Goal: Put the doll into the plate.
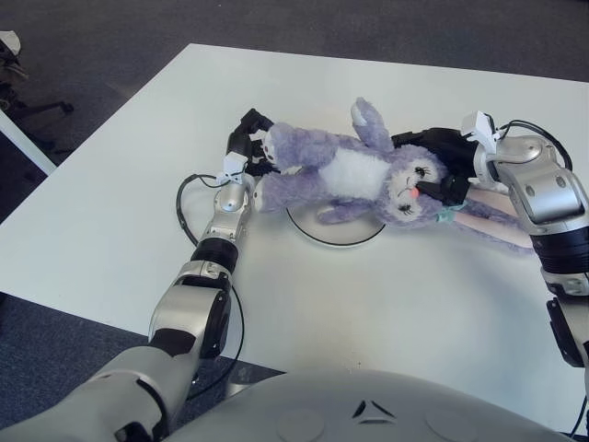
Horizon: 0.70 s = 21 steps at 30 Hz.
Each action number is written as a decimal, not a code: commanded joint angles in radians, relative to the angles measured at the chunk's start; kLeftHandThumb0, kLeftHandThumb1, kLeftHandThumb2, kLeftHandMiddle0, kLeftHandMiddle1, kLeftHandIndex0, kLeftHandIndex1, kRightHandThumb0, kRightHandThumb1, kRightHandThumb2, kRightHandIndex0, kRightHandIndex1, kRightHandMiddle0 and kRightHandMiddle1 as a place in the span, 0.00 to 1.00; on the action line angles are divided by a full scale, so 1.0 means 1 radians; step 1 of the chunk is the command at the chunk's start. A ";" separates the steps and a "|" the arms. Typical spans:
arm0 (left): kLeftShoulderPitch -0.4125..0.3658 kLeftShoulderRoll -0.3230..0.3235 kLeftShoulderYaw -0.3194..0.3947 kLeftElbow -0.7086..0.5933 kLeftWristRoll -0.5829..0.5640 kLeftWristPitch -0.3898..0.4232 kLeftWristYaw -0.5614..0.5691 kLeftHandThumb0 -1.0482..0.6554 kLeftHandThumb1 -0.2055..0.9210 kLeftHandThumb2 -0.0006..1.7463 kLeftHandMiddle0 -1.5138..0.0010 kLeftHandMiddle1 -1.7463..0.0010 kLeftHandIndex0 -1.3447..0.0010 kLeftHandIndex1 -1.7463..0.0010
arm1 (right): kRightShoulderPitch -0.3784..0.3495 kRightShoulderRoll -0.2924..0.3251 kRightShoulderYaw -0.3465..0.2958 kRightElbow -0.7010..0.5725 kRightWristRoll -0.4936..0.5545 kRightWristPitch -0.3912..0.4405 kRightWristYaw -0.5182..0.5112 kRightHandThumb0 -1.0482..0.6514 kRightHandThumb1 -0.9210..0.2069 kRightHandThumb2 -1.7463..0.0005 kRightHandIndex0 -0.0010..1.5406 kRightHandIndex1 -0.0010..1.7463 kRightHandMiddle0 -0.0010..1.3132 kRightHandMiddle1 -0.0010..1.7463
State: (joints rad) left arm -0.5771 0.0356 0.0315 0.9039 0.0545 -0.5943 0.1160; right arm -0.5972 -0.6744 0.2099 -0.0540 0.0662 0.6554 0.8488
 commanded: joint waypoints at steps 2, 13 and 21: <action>0.139 -0.034 -0.022 0.069 0.030 0.001 0.021 0.35 0.52 0.71 0.20 0.00 0.58 0.00 | -0.060 0.017 0.006 0.009 0.007 0.014 0.012 0.62 0.84 0.04 0.59 0.94 0.48 1.00; 0.138 -0.028 -0.029 0.072 0.044 -0.001 0.035 0.35 0.52 0.71 0.22 0.00 0.58 0.00 | -0.096 0.016 0.016 0.009 0.003 0.031 0.023 0.62 0.83 0.04 0.59 0.95 0.47 1.00; 0.138 -0.028 -0.029 0.070 0.046 -0.002 0.034 0.35 0.52 0.71 0.22 0.00 0.58 0.00 | -0.121 0.013 0.014 0.001 -0.002 0.041 0.025 0.62 0.81 0.05 0.58 0.96 0.46 1.00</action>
State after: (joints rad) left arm -0.5784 0.0364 0.0199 0.9025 0.0814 -0.5944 0.1389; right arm -0.6818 -0.6562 0.2256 -0.0442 0.0660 0.6888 0.8707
